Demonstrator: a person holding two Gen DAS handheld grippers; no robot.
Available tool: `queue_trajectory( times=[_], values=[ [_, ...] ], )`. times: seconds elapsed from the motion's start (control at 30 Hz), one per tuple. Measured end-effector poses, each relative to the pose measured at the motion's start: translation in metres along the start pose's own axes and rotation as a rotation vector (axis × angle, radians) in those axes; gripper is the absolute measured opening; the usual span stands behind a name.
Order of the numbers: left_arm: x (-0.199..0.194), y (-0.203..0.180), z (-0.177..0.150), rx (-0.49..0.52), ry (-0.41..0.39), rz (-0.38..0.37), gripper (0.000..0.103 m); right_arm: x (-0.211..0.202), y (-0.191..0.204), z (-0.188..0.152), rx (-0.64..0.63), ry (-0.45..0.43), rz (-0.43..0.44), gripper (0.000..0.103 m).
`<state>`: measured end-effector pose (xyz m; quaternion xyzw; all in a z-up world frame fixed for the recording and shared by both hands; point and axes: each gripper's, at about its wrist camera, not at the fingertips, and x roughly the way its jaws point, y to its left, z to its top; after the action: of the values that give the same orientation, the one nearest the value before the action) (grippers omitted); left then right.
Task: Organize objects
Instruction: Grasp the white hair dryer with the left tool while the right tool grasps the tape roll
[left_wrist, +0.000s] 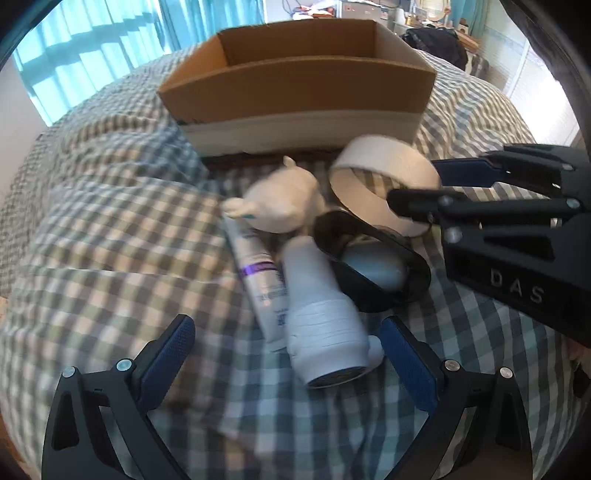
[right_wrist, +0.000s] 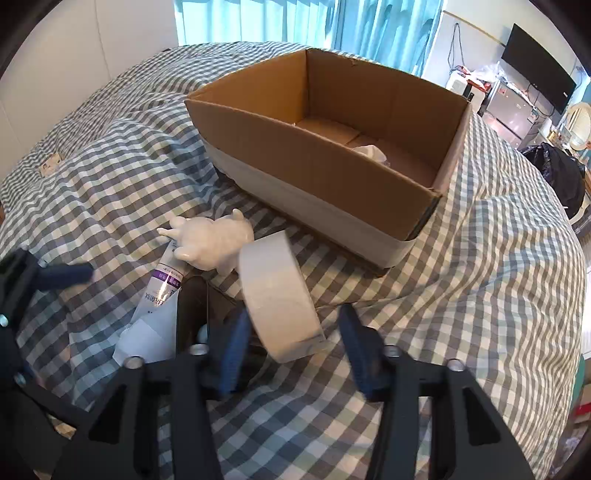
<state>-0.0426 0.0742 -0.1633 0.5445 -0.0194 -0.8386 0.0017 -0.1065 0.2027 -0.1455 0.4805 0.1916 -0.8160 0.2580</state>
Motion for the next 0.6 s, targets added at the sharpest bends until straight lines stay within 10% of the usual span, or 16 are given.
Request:
queue_trajectory(
  times=[0.37,0.6],
  values=[
    [0.011,0.0,-0.008,-0.003,0.034,-0.08,0.049,-0.017,0.004,0.002,-0.019,-0.04,-0.051,0.034],
    [-0.01,0.007,-0.014,-0.017,0.03,-0.128,0.049,-0.041,0.005,0.001,-0.037,-0.045,-0.097,0.031]
  ],
)
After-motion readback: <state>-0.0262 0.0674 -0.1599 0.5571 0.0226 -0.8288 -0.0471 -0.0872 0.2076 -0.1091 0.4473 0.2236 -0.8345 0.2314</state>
